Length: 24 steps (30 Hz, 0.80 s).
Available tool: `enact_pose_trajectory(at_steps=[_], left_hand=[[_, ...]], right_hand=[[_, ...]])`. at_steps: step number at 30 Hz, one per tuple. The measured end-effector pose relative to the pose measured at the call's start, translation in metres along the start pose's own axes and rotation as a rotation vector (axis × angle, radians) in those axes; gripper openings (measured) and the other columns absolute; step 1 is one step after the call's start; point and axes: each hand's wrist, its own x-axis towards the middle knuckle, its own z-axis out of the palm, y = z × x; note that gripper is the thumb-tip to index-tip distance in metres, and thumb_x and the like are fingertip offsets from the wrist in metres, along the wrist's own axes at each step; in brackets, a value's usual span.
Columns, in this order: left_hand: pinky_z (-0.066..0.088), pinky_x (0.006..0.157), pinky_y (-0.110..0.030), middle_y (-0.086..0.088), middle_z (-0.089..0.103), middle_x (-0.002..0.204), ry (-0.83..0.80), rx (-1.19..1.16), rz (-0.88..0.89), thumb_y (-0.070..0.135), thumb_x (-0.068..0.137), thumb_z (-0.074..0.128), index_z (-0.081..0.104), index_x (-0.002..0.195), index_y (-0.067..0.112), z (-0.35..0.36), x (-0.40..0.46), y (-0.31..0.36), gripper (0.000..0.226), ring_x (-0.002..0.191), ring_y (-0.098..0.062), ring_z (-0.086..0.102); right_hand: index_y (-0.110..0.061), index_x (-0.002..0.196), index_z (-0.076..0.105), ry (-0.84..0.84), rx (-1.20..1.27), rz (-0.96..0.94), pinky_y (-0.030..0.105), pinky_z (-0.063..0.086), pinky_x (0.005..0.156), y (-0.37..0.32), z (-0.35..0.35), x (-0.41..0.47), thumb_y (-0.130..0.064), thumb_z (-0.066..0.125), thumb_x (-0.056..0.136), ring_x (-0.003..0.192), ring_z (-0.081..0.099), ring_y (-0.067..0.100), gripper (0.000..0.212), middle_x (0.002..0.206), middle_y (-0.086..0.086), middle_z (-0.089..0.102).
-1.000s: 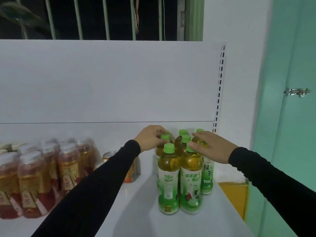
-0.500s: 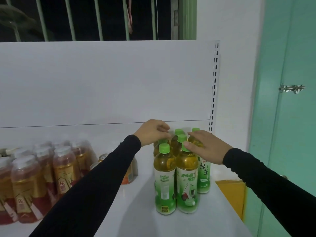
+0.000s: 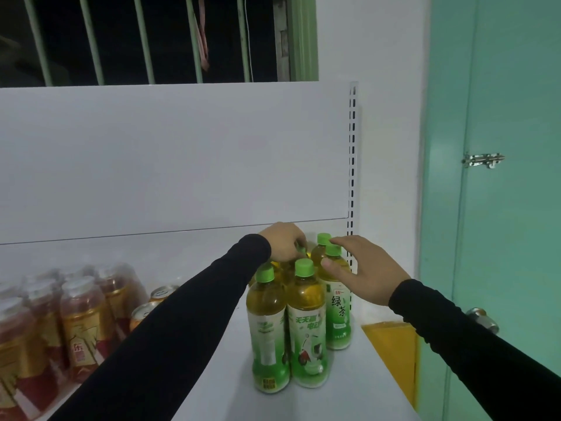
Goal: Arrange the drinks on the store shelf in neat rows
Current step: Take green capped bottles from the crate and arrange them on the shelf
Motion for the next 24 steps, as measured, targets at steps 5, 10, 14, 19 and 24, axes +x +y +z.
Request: enact_pose_trajectory(at_steps=[5,10,14,19,24], left_hand=[[0.040,0.079,-0.026,0.000,0.060,0.114,0.112,-0.034,-0.022,0.035,0.091,0.071,0.068,0.120,0.016,-0.016,-0.002,0.004,0.035,0.097,-0.017,0.053],[0.039,0.083,-0.025,0.003,0.056,0.109,0.312,-0.148,-0.035,0.038,0.088,0.073,0.067,0.118,0.015,-0.058,-0.011,0.010,0.037,0.099,-0.015,0.054],[0.040,0.073,-0.022,0.002,0.058,0.106,0.515,-0.270,-0.035,0.035,0.089,0.073,0.066,0.115,0.017,-0.086,-0.019,0.017,0.033,0.097,-0.015,0.056],[0.039,0.081,-0.020,0.003,0.058,0.113,0.804,-0.415,-0.011,0.030,0.096,0.064,0.064,0.122,0.017,-0.105,-0.031,0.020,0.029,0.101,-0.012,0.052],[0.045,0.089,-0.023,0.005,0.061,0.113,0.981,-0.590,0.040,0.025,0.097,0.063,0.065,0.121,0.016,-0.120,-0.044,0.021,0.026,0.104,-0.012,0.055]], right_hand=[[-0.022,0.144,0.044,0.060,-0.010,0.034,0.024,0.032,0.106,0.004,0.000,-0.002,-0.054,0.047,0.096,0.131,0.045,0.014,0.058,0.145,-0.002,0.048],[-0.020,0.136,0.051,0.137,0.027,0.031,0.026,0.041,0.100,-0.002,-0.005,0.001,-0.050,0.051,0.096,0.117,0.054,0.014,0.051,0.131,-0.001,0.057],[-0.017,0.135,0.053,0.174,0.061,0.017,0.031,0.045,0.099,-0.011,-0.007,0.005,-0.049,0.052,0.096,0.115,0.055,0.015,0.051,0.127,0.001,0.060],[-0.019,0.141,0.047,0.196,0.124,-0.012,0.031,0.045,0.100,-0.022,-0.006,0.009,-0.053,0.052,0.094,0.116,0.054,0.014,0.058,0.131,0.001,0.058],[-0.023,0.149,0.035,0.244,0.215,-0.021,0.036,0.042,0.107,-0.034,-0.008,0.010,-0.060,0.054,0.088,0.127,0.049,0.015,0.074,0.143,0.003,0.048]])
